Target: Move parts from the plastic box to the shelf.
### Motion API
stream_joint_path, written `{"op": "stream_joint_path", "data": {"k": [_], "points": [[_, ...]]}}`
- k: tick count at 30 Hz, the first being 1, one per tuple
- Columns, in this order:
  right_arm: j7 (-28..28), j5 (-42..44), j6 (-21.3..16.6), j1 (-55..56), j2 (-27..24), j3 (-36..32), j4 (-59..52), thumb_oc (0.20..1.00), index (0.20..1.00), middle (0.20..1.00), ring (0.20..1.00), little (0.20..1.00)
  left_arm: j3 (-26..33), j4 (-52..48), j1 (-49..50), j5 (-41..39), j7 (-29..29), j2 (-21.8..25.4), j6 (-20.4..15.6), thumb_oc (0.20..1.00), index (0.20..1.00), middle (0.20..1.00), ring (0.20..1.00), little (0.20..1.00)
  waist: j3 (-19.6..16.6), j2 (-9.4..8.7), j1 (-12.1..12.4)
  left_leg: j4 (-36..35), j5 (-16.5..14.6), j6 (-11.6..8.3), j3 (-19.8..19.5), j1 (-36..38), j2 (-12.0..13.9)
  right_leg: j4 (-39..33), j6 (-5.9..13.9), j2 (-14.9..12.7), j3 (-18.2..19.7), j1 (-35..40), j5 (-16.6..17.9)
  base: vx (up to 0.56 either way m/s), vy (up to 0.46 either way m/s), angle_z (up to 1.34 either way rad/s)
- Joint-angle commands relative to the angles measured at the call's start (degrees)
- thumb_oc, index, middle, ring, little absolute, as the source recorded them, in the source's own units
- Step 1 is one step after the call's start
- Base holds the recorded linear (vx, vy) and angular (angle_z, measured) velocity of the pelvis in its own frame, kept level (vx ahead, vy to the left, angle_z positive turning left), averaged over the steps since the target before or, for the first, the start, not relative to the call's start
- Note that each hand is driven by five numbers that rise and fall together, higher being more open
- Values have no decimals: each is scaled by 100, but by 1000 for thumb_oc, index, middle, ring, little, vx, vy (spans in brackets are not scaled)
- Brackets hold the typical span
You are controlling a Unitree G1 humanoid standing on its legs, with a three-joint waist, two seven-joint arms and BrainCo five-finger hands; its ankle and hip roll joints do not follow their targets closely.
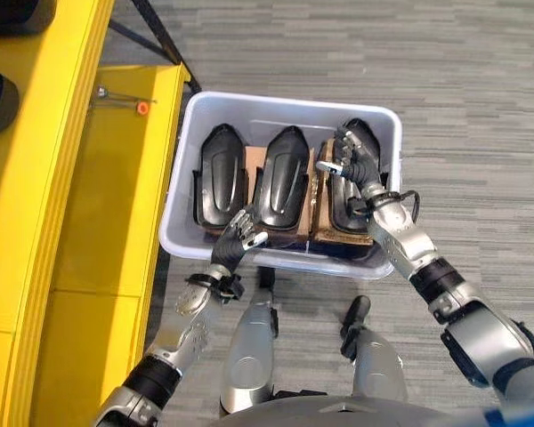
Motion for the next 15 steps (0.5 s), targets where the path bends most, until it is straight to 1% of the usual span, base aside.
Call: {"op": "stream_joint_path", "data": {"k": [1, 5, 13, 15], "points": [[-243, 188, -404, -416, -19, -157, 158, 1000, 1000, 1000, 1000, 1000, -101, -568, 149, -178, 88, 139, -359, 1000, 1000, 1000, 1000, 1000, -115, -64, 89, 642, -641, -142, -203, -73, 284, 78, 162, -387, 13, -380, 433, -54, 25, 3], [-448, 155, -414, -843, -188, -281, 787, 1000, 1000, 1000, 1000, 1000, -218, -562, -23, -131, 145, 147, -399, 1000, 1000, 1000, 1000, 1000, 29, 7, 151, 673, -636, -133, -185, -218, 251, 77, 163, -413, 42, -521, 474, 0, 0, 0], [-587, 169, -458, -1032, -413, -435, 937, 1000, 1000, 1000, 1000, 1000, -311, -487, -159, -114, 193, 104, -405, 1000, 1000, 1000, 1000, 1000, 179, 53, 110, 752, -647, -120, -152, -396, 208, 102, 164, -471, 112, -698, 518, -3, 9, -2], [-625, 207, -502, -977, -439, -500, 813, 1000, 1000, 1000, 1000, 1000, -316, -461, -183, -110, 214, 96, -418, 1000, 1000, 1000, 1000, 1000, 228, 46, 76, 799, -654, -115, -142, -446, 205, 119, 159, -472, 145, -752, 526, 0, 0, 0]]}}
